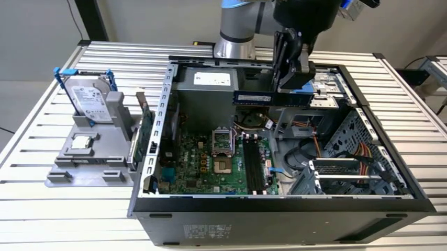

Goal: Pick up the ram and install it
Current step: 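Pick up the ram and move it above insertion slot, then insert the ram into the slot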

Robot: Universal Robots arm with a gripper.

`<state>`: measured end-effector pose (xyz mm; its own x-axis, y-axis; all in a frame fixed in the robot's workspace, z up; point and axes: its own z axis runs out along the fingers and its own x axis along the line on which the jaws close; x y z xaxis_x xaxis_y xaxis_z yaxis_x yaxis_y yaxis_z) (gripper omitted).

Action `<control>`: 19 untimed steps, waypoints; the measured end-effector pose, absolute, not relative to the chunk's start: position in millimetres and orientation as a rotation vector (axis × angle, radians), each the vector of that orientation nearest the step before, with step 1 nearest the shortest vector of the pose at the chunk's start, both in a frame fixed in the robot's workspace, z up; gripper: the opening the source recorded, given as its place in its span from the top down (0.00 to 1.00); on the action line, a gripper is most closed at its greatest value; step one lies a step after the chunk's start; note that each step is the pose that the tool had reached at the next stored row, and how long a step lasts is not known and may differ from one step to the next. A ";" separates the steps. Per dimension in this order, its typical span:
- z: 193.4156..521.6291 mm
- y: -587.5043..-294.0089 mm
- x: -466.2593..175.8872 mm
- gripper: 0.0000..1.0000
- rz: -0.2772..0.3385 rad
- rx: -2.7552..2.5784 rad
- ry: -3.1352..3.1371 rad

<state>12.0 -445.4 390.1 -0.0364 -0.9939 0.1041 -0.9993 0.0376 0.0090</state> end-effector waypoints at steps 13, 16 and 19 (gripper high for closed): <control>390.1 -445.4 16.6 1.00 0.100 2.122 -2.204; 390.1 -445.4 16.6 1.00 0.096 2.124 -2.206; 390.1 -445.4 16.6 1.00 0.095 2.124 -2.206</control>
